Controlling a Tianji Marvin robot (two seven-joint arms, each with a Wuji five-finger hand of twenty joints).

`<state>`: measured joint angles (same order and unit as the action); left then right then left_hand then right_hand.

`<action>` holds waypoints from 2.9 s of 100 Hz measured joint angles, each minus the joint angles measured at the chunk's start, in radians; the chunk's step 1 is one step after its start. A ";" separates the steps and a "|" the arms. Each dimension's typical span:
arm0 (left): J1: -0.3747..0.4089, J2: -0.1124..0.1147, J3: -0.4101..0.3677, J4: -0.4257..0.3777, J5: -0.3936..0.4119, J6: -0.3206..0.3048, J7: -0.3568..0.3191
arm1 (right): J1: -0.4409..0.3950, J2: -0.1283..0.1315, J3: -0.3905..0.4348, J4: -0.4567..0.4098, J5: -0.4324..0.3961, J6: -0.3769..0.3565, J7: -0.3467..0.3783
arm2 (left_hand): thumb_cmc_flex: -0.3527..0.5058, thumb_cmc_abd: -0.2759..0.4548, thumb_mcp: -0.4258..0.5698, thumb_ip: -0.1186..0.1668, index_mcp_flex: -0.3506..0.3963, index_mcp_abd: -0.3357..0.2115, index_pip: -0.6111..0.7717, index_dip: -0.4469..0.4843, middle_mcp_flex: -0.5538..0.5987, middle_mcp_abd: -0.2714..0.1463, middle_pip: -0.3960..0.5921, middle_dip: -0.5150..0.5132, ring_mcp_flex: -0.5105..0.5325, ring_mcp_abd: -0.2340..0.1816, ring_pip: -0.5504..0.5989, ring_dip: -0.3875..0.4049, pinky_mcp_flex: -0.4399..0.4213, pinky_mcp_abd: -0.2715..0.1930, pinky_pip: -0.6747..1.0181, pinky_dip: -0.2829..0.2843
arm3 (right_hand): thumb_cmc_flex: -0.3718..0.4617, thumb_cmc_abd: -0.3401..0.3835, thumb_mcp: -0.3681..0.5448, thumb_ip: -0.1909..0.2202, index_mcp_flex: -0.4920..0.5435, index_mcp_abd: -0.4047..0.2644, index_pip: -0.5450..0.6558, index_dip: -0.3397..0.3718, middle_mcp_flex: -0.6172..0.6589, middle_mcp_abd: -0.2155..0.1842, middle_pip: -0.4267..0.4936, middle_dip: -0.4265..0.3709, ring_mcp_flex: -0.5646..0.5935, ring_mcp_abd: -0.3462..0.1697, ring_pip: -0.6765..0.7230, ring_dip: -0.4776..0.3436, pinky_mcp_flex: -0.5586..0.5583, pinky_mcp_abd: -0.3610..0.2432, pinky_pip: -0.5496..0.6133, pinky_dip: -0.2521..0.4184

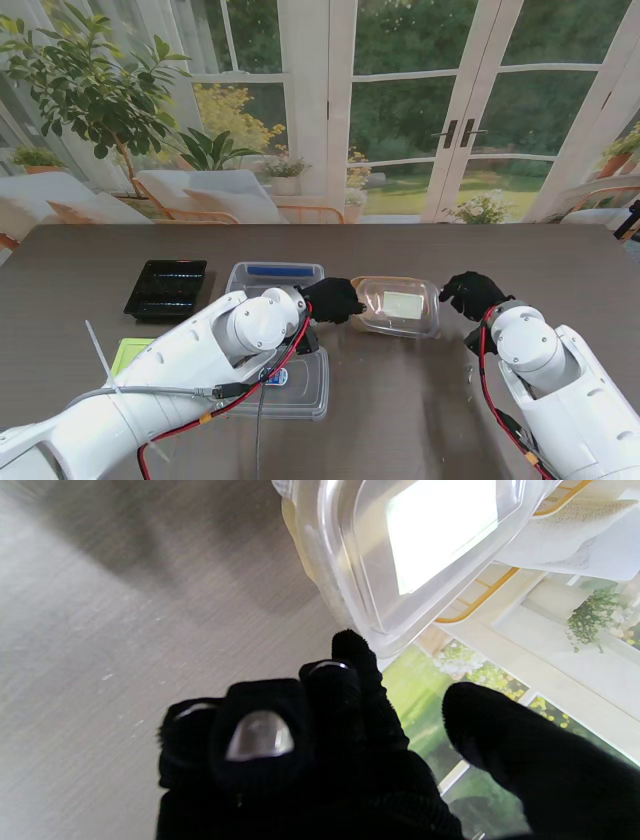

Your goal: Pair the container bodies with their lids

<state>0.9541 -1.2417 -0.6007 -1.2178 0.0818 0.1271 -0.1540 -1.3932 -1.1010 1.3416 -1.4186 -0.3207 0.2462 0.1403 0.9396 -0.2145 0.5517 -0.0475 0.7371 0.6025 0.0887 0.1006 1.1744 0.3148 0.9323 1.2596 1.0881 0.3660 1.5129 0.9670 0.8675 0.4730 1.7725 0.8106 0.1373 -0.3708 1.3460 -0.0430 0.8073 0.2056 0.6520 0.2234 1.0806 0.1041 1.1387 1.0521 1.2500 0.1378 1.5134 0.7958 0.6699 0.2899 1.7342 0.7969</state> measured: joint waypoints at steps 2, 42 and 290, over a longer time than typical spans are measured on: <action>-0.003 -0.002 0.001 0.005 -0.002 0.000 0.000 | 0.008 0.000 -0.004 0.008 0.001 -0.001 0.000 | 0.000 0.000 0.000 0.000 0.000 0.000 0.000 0.000 0.000 0.000 0.000 0.000 0.000 0.000 0.000 0.000 -0.001 0.000 0.000 0.000 | 0.000 0.000 0.000 0.000 0.000 0.000 0.000 0.000 0.000 0.000 0.000 0.000 0.000 0.000 0.000 0.000 0.000 0.000 0.000 0.000; -0.048 -0.028 0.009 0.086 -0.027 0.001 0.000 | 0.125 -0.014 -0.072 0.139 0.032 -0.018 -0.012 | 0.000 0.000 -0.001 0.000 0.000 -0.004 0.000 0.000 -0.004 0.002 -0.013 0.000 -0.006 0.008 -0.010 0.000 -0.013 0.005 0.000 0.010 | 0.000 0.000 0.000 0.000 0.000 -0.002 -0.022 -0.007 0.000 0.000 0.000 0.000 0.000 0.001 0.000 0.000 0.000 0.000 0.000 0.000; -0.087 -0.012 0.028 0.091 -0.020 0.070 -0.099 | 0.215 -0.041 -0.144 0.281 0.005 -0.046 -0.068 | -0.061 0.001 -0.023 0.000 -0.056 -0.059 -0.032 -0.020 -0.097 0.032 -0.108 -0.065 -0.080 0.038 -0.103 0.001 -0.121 0.016 -0.062 0.060 | 0.026 -0.001 0.000 0.000 0.013 -0.083 -0.009 -0.007 -0.002 0.000 0.000 -0.014 0.000 0.009 0.000 0.000 0.000 0.011 -0.003 0.001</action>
<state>0.8668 -1.2542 -0.5722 -1.1271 0.0618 0.1973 -0.2530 -1.1782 -1.1424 1.1979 -1.1374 -0.3158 0.2003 0.0726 0.8783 -0.2134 0.5285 -0.0475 0.6810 0.5432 0.0564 0.0805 1.0779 0.3464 0.8239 1.1946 1.0081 0.4044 1.4103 0.9680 0.7461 0.4890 1.7104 0.8702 0.1634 -0.3717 1.3460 -0.0430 0.8200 0.1226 0.6428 0.2159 1.0789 0.1041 1.1391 1.0381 1.2498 0.1470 1.5134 0.7956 0.6699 0.3005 1.7313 0.7974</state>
